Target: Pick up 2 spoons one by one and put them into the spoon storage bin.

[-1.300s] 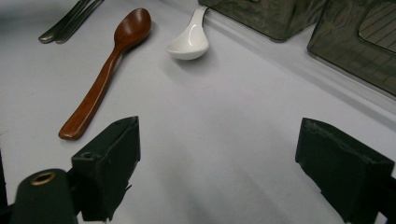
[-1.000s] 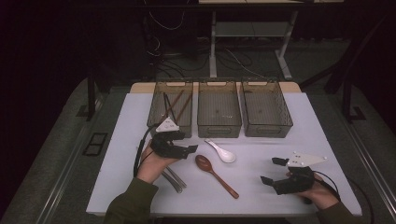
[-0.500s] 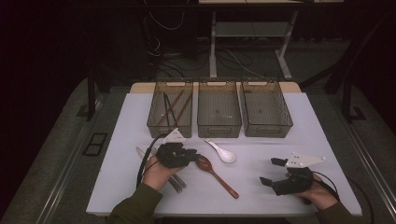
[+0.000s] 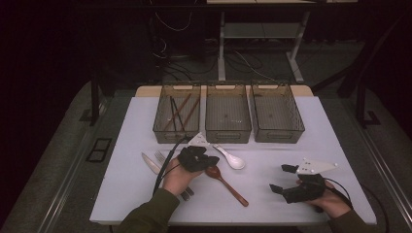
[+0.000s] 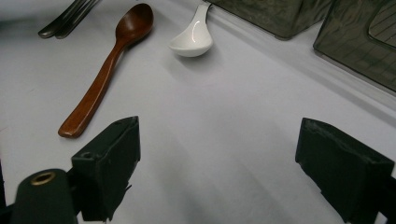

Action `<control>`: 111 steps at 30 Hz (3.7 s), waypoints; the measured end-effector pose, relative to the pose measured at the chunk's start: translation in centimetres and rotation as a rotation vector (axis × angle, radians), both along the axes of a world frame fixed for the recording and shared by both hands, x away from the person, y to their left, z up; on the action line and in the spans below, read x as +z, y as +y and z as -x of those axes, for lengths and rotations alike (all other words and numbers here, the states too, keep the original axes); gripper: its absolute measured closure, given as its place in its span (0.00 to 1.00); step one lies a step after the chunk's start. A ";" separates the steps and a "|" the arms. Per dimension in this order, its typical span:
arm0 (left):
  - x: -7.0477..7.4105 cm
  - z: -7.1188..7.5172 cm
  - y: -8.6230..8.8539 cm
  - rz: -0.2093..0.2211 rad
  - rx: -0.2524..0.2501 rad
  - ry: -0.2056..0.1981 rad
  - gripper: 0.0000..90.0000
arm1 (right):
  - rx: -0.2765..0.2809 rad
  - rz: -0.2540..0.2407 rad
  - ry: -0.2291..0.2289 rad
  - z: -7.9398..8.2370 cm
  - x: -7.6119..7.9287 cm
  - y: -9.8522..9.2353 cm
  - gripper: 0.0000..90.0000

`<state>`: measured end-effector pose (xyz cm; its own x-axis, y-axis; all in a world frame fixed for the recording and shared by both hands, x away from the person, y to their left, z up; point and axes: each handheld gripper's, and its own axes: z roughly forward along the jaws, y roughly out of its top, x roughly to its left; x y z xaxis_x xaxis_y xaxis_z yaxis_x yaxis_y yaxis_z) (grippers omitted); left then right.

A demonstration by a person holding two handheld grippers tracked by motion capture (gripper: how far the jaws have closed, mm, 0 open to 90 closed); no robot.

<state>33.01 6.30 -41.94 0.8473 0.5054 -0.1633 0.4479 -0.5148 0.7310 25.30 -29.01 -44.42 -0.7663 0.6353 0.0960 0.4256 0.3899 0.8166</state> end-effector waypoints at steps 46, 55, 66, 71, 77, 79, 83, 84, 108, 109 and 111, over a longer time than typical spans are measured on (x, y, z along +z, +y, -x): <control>-1.9 -0.8 0.1 -0.158 0.012 0.021 0.99 | 0.001 -0.002 -0.003 0.0 0.0 -0.1 0.15; -1.7 -0.2 1.3 -0.148 0.021 0.041 0.99 | 0.000 -0.001 -0.006 0.0 0.0 -0.2 0.15; -1.4 0.8 2.5 -0.127 0.003 0.070 0.99 | -0.003 -0.002 -0.004 0.0 0.0 -0.3 0.15; -1.4 1.4 3.0 -0.120 -0.006 0.081 0.99 | -0.002 0.000 -0.004 0.0 0.0 -0.2 0.15; -1.2 1.9 3.3 -0.102 -0.005 0.079 0.99 | 0.001 0.001 -0.007 0.0 0.0 -0.2 0.15; -1.0 1.9 3.5 -0.090 -0.005 0.076 0.99 | -0.001 0.001 -0.004 0.0 -0.1 -0.2 0.15; -0.5 2.1 3.8 -0.067 -0.003 0.058 0.89 | 0.000 0.001 -0.006 0.0 -0.1 -0.2 0.15; -0.4 2.2 3.9 -0.064 0.000 0.054 0.84 | 0.002 0.003 -0.005 -0.1 -0.1 -0.2 0.15; -1.8 3.2 3.8 -0.162 -0.055 0.049 0.43 | 0.003 0.012 -0.002 -0.1 -0.1 -0.2 0.15; -1.8 3.2 3.8 -0.169 -0.056 0.042 0.44 | 0.003 0.012 -0.002 -0.1 -0.1 -0.2 0.15; -1.9 3.4 3.7 -0.171 -0.052 0.034 0.46 | 0.002 0.013 -0.002 -0.1 -0.1 -0.2 0.15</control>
<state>29.64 10.00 -43.81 0.8685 0.4837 -0.1079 0.4403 -0.6532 0.6160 25.39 -29.17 -44.55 -0.7677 0.6349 0.0864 0.4233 0.4013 0.8123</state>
